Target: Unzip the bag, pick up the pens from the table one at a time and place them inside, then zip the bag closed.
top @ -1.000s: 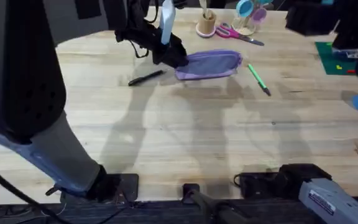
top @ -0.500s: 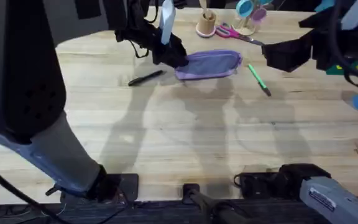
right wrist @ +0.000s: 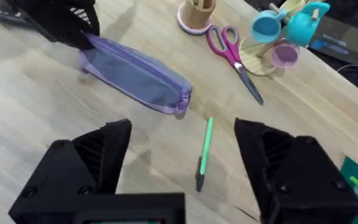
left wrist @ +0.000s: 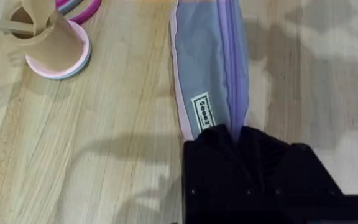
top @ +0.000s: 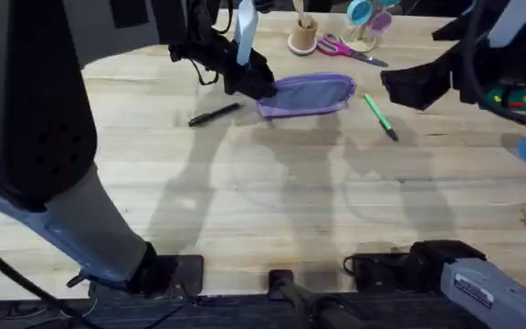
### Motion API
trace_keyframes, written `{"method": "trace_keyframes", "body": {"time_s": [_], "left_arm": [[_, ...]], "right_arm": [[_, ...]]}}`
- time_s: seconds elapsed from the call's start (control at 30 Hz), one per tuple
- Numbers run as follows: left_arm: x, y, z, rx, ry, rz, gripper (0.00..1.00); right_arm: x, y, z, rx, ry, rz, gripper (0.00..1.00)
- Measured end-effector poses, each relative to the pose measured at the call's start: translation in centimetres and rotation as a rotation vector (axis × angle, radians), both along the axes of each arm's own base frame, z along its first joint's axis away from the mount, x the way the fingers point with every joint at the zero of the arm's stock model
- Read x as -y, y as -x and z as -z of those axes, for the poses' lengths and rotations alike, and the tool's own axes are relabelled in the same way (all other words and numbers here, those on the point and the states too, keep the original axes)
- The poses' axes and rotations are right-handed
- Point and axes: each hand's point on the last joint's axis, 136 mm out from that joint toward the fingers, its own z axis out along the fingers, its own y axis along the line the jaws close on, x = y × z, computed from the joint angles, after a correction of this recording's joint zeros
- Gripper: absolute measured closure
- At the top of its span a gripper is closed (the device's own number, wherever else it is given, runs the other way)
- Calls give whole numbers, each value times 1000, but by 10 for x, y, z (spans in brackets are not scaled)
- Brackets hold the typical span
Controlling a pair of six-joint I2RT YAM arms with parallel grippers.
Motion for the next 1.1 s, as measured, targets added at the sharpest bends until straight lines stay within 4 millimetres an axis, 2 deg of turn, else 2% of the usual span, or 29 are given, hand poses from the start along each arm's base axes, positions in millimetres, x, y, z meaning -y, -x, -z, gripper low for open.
{"method": "trace_keyframes", "body": {"time_s": [0.27,0.47,0.67,0.93,1.1], "left_arm": [[0,0,0,0,-1,0,956],[0,0,0,0,-2,0,956],[0,0,0,0,-2,-1,956],[0,0,0,0,-2,-1,957],[0,0,0,0,-2,-1,957]], "right_arm": [[0,4,5,-31,-1,1,6],[4,-1,21,-96,1,24,6],[4,-15,46,-182,-6,33,6],[2,-46,77,-239,-18,25,6],[-3,-56,107,-322,-43,8,6]]}}
